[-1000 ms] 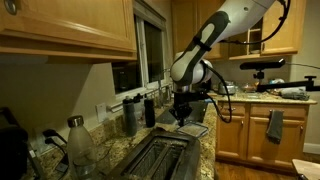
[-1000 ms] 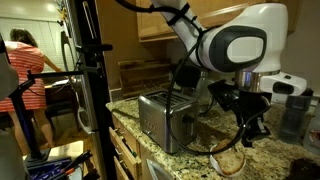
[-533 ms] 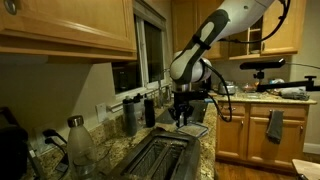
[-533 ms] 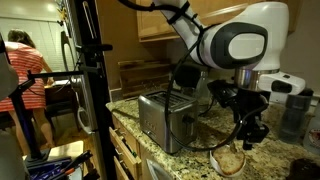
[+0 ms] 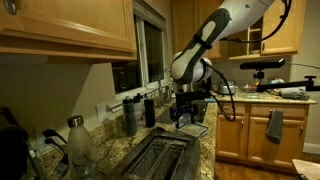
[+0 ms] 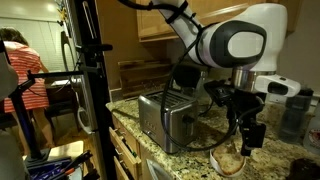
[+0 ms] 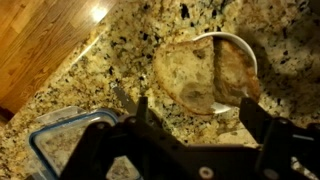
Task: Put two slices of bread in the toaster
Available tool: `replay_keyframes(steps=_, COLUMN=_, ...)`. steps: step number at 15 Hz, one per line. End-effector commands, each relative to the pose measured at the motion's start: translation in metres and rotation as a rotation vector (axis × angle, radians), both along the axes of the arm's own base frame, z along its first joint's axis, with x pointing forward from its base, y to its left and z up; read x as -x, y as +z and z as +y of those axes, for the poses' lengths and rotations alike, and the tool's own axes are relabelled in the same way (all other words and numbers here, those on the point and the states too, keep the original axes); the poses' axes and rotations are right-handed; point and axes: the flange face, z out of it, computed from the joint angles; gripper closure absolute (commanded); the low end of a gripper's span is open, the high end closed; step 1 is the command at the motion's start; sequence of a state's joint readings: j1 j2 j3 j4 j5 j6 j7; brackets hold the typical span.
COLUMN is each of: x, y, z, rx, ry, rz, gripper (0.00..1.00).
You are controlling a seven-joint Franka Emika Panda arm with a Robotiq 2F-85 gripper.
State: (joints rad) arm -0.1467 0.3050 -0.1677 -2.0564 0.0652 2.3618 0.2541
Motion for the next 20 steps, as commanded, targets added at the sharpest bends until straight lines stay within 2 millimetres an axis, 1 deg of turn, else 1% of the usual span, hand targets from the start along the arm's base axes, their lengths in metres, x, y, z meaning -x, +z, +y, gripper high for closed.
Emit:
replay_keyframes(steps=1, x=0.020, y=0.007, z=0.002, rx=0.004, ry=-0.016, rz=0.041, gripper=0.00)
replay_keyframes(steps=9, x=0.039, y=-0.005, z=-0.012, rx=-0.007, ry=-0.041, rz=0.088, gripper=0.00)
replay_keyframes(steps=15, x=0.050, y=-0.021, z=-0.021, rx=-0.040, ry=-0.043, rz=0.034, gripper=0.00)
replay_keyframes(steps=20, x=0.055, y=-0.023, z=-0.038, rx=-0.052, ry=-0.040, rz=-0.039, gripper=0.00)
